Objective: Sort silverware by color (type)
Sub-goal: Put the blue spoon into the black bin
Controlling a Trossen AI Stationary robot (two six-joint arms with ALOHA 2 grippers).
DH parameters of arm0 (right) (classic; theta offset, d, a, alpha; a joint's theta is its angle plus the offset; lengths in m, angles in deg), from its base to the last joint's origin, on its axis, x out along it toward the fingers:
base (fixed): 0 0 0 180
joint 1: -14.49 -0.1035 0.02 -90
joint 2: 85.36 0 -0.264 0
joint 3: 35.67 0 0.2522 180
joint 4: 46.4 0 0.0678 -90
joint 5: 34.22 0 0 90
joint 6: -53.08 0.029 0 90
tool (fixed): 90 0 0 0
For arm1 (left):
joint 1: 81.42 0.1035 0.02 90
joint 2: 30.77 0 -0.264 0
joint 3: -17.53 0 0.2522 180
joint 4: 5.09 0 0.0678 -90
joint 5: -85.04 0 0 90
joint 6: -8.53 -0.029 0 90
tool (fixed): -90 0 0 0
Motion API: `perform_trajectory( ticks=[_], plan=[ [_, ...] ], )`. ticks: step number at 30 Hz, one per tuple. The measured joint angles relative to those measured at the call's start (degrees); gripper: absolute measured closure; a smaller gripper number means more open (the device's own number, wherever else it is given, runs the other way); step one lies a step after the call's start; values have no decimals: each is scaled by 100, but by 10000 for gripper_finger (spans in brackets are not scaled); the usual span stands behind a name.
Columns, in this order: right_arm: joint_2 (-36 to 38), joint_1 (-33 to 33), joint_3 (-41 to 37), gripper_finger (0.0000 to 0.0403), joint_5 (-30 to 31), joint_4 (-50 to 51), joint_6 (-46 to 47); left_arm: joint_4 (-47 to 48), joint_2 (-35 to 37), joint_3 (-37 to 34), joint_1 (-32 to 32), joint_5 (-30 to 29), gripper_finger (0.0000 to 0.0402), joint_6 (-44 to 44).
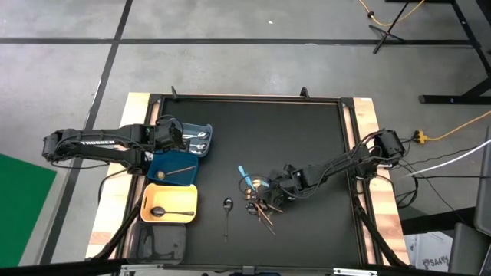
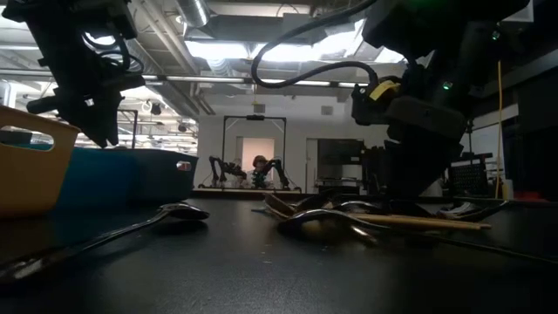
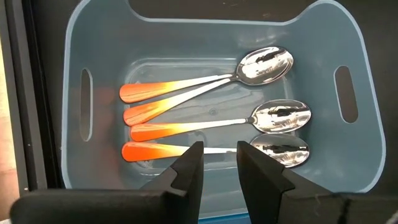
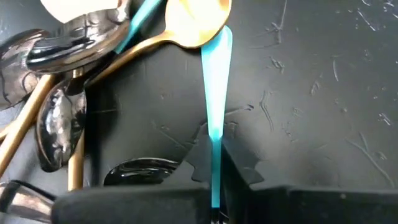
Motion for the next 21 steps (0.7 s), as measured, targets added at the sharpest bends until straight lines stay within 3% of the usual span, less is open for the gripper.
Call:
perform_trajectory(
  ticks=[14, 21],
  plan=[
    [82, 0, -11, 400, 55, 40, -156, -97, 561, 2, -34, 273, 311, -19],
    [414, 0, -20, 401, 207, 70, -345, -853, 778, 7, -261, 264, 311, -334]
  ],
)
